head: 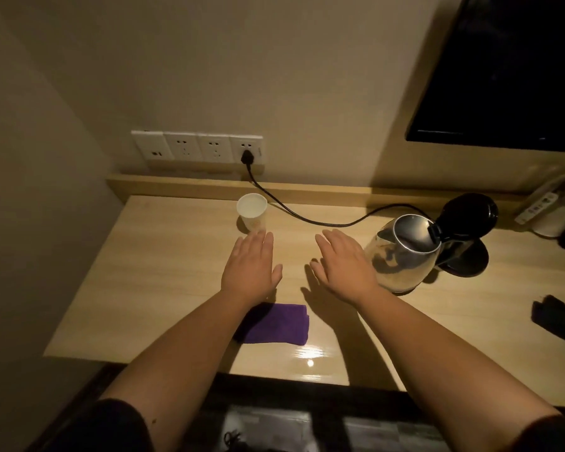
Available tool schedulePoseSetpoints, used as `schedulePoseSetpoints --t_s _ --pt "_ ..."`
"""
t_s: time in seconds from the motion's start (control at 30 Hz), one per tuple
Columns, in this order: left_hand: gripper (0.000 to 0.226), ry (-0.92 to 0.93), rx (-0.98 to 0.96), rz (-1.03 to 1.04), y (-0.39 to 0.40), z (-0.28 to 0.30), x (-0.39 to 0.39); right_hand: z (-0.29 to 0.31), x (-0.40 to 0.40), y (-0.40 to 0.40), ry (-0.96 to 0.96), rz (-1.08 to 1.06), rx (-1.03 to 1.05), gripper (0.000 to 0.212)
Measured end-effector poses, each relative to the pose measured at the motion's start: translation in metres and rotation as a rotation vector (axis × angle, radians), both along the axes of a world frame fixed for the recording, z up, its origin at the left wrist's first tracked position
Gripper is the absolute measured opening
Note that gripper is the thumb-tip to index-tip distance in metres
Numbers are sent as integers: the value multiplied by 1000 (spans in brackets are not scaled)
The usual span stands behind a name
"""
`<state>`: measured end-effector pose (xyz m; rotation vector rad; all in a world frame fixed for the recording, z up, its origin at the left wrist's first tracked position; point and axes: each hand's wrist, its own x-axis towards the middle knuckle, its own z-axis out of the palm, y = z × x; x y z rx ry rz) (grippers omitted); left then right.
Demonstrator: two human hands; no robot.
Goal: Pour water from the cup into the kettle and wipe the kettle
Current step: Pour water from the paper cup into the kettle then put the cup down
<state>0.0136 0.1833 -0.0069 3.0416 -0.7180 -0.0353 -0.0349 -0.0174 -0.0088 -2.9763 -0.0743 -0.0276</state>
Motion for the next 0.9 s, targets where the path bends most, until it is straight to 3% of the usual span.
schedulePoseSetpoints --t_s 0.43,0.9 --pt "71 13 -90 124 63 -42 69 -21 78 72 125 -59 -31 59" --pt "85 134 -399 130 56 -97 150 -60 147 86 175 -126 -71 59"
